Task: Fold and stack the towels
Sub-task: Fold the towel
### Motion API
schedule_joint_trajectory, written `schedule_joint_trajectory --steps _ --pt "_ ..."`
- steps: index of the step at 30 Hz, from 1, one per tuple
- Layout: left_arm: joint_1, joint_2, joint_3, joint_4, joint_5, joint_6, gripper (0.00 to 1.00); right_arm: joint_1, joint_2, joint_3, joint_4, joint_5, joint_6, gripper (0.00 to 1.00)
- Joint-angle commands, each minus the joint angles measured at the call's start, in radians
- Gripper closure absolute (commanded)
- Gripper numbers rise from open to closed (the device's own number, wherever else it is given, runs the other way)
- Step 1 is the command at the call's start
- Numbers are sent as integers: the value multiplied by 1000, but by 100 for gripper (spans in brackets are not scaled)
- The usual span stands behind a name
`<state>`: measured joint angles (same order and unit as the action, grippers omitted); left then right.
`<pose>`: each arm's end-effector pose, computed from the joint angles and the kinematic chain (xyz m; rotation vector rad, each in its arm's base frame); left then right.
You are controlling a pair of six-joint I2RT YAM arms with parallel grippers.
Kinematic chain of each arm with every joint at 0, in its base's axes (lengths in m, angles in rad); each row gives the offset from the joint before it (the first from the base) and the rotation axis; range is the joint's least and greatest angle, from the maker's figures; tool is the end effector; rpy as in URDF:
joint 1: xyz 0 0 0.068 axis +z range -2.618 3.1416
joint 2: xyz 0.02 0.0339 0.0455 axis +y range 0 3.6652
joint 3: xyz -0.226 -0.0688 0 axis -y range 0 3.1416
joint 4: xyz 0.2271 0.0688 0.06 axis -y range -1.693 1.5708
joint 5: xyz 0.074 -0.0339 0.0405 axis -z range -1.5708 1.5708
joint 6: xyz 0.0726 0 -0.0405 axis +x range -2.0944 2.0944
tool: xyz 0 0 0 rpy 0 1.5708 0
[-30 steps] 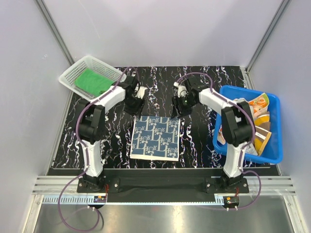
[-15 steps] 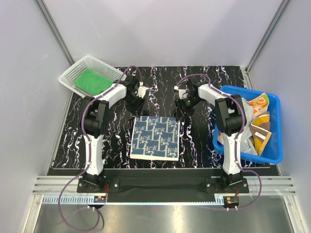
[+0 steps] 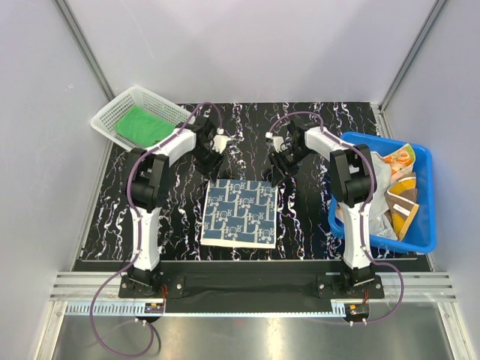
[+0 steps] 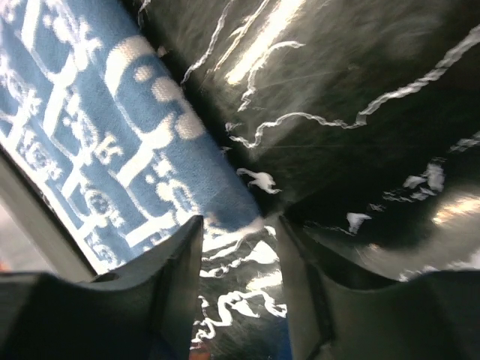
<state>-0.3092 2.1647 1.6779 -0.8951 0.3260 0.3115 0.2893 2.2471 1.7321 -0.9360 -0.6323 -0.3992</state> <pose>0.3759 -0.1445 0.1074 0.9336 2.7622 -0.4791 0.3754 0.1565 0.0985 -1.0138 2.6621 0.9209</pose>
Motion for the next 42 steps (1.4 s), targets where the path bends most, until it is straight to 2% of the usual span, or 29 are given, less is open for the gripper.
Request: schedule_joint_trajectory --steps 1,5,7,8,9,11,14,18,23,27,34,42 --pt "1 4 42 -18 21 31 62 -4 23 35 -69 -85 -73 51" --pt "2 26 45 -18 5 21 69 -6 42 46 -76 -67 -76 54" --pt "1 30 46 -19 1 23 80 -9 48 47 -70 -64 -79 59" --pt "1 35 46 -19 7 23 87 -10 46 46 -69 -66 -81 67" --pt "2 37 49 -18 11 23 100 -15 45 46 -64 -61 -82 73" --pt "2 40 58 -16 21 15 100 -22 39 41 -41 -46 -78 88" --pt "2 37 83 -1 12 -18 100 -29 0 30 18 3 -69 100" --pt "1 -18 85 36 1 -41 100 -30 -82 -14 162 84 -63 100" --pt "1 -95 63 79 -120 -52 100 -30 -185 -92 302 190 -58 100" --pt "-1 -157 31 111 -137 -57 100 -30 -268 -192 435 238 -38 100" --pt "-30 -261 -67 137 -157 -63 100 -19 -428 -365 578 276 -29 100" --pt "-83 -413 -243 186 -189 -104 100 54 -612 -584 684 466 28 100"
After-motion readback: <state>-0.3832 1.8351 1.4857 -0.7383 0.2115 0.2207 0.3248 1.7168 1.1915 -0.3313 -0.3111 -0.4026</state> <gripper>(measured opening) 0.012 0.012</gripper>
